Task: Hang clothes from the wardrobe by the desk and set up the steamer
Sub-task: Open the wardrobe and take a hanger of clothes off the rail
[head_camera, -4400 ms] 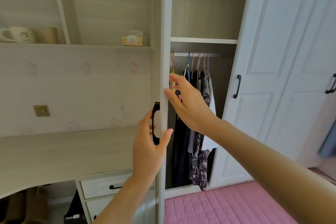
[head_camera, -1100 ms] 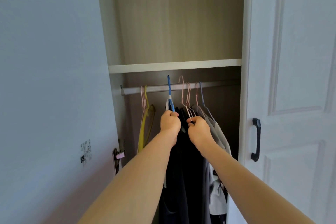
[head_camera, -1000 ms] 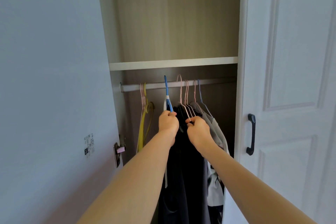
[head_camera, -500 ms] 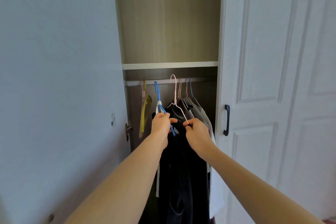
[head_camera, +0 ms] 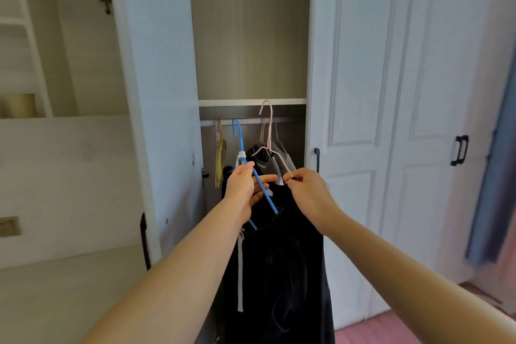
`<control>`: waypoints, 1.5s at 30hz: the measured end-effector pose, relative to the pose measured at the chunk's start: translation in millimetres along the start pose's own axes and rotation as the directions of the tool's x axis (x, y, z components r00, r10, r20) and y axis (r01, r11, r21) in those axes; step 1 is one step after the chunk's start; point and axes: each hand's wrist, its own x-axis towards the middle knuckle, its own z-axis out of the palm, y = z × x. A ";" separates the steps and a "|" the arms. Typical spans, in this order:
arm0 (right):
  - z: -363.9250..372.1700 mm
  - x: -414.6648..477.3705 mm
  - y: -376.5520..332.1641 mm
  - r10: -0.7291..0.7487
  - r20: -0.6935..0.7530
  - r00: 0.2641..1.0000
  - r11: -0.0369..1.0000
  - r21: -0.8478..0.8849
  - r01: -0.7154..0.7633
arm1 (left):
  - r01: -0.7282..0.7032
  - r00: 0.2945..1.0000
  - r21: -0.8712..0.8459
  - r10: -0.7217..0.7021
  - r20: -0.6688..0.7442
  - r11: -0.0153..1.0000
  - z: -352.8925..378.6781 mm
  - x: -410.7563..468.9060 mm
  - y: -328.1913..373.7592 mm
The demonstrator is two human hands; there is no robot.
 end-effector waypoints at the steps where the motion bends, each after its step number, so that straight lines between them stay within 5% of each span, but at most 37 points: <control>1: -6.2 -10.9 -5.5 -0.002 0.004 1.000 1.000 0.001 0.002 | -0.001 1.000 -0.024 0.001 0.018 1.000 -0.8 -8.9 2.2; 7: -35.0 -71.0 -32.0 -0.069 -0.011 0.998 0.996 -0.061 0.068 | 0.073 0.983 -0.226 -0.032 0.180 0.971 -2.4 -61.2 16.7; 29: -54.7 -322.2 -96.0 -0.044 -0.196 0.980 0.991 -0.136 0.017 | 0.202 0.871 -0.244 -0.060 0.488 0.948 -74.9 -283.9 36.4; 45: -98.7 -422.3 -146.4 -0.090 -0.123 0.988 0.991 -0.106 0.077 | -0.098 0.900 -0.224 0.183 0.397 0.970 -88.7 -408.9 54.7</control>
